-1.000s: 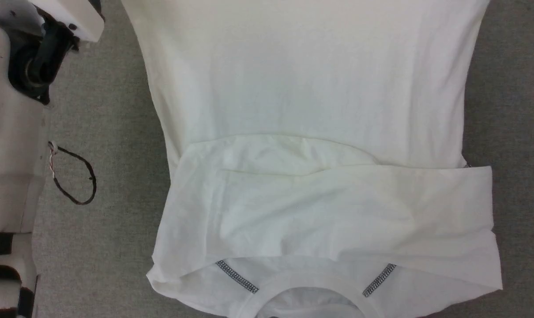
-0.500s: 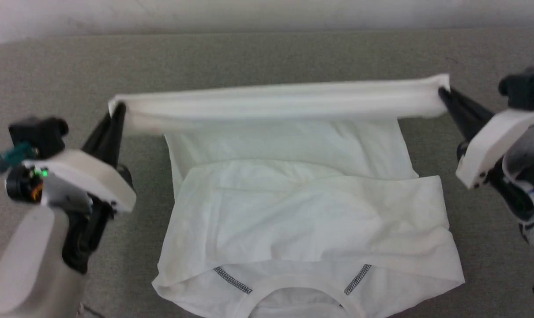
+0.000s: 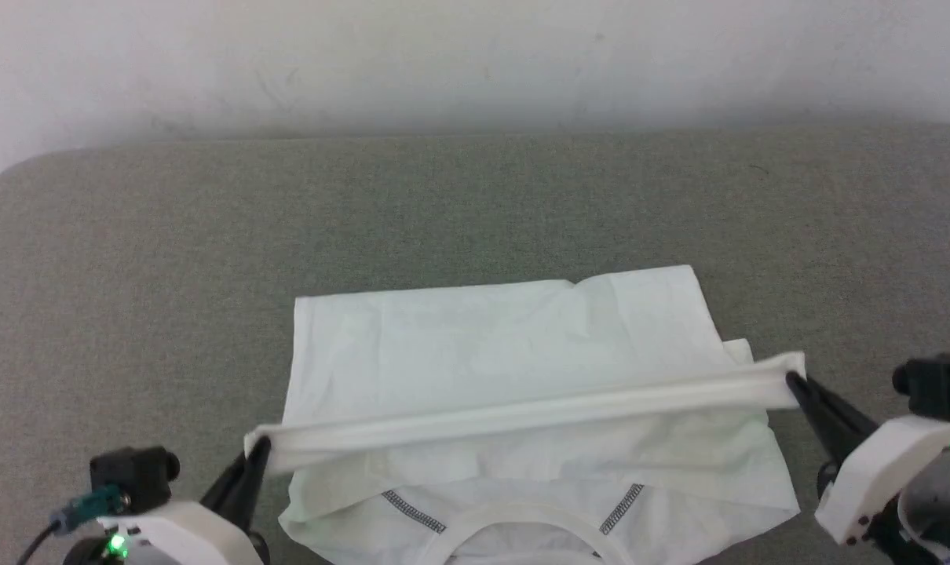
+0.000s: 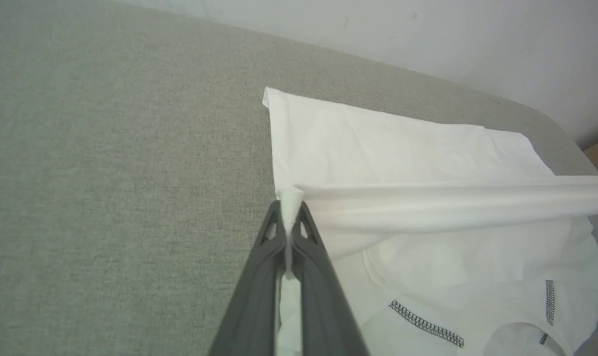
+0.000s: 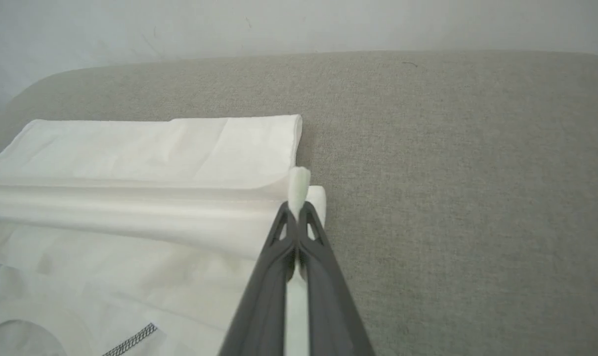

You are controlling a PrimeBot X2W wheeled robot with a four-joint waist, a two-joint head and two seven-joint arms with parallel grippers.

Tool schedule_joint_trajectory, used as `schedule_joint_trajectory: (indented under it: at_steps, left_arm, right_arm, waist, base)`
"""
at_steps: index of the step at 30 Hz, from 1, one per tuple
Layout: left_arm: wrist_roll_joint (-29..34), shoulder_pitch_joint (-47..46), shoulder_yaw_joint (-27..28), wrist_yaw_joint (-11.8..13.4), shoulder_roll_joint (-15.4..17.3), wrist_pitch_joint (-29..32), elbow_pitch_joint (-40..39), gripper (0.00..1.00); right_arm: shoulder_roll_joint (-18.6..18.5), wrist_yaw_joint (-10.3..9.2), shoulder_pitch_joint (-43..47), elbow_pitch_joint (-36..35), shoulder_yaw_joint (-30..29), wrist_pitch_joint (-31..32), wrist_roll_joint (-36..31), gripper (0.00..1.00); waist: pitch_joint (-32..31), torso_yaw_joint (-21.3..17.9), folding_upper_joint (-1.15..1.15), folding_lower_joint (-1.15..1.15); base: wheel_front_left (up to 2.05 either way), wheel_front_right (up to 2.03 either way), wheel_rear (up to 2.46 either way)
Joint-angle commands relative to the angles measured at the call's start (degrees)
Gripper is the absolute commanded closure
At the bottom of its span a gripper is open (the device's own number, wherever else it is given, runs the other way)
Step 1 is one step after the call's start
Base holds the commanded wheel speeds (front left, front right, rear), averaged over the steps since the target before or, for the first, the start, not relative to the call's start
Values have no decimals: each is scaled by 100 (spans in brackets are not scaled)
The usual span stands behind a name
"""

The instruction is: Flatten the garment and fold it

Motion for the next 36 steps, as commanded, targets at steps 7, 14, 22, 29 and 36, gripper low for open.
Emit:
schedule_joint_trajectory:
  at_steps: [7,14,22,29,36]
  left_arm:
    - [-120,610,-337,-26,-153,60,363,100]
    - [-201,932,-530,-184,-273,-41,759,100]
    - [-144,989,-540,-254,-412,-441,953,0]
    - [122,922,-148,-202,-388,-1407,551,0]
    - [619,619,308,-194,-618,-2123,384,0]
  right_arm:
    - [677,-14,1112,-327,-591,187,-357,100]
    - [1082,-14,1863,-429,-753,318,-731,81]
    - [1350,-14,2327,-387,-624,239,-768,0]
    - [1461,-14,2475,-1284,-939,-107,-509,0]
    - [1177,-14,1752,-1175,-1335,456,-412,0]
  waist:
    - [-218,-67,-1,1]
    - [-361,-104,-1,1]
    - [-457,-97,-1,1]
    - [-530,-64,-1,1]
    - [-521,38,-1,1]
  base:
    - [0,0,0]
    - [0,0,0]
    - [0,0,0]
    - [0,0,0]
    - [0,0,0]
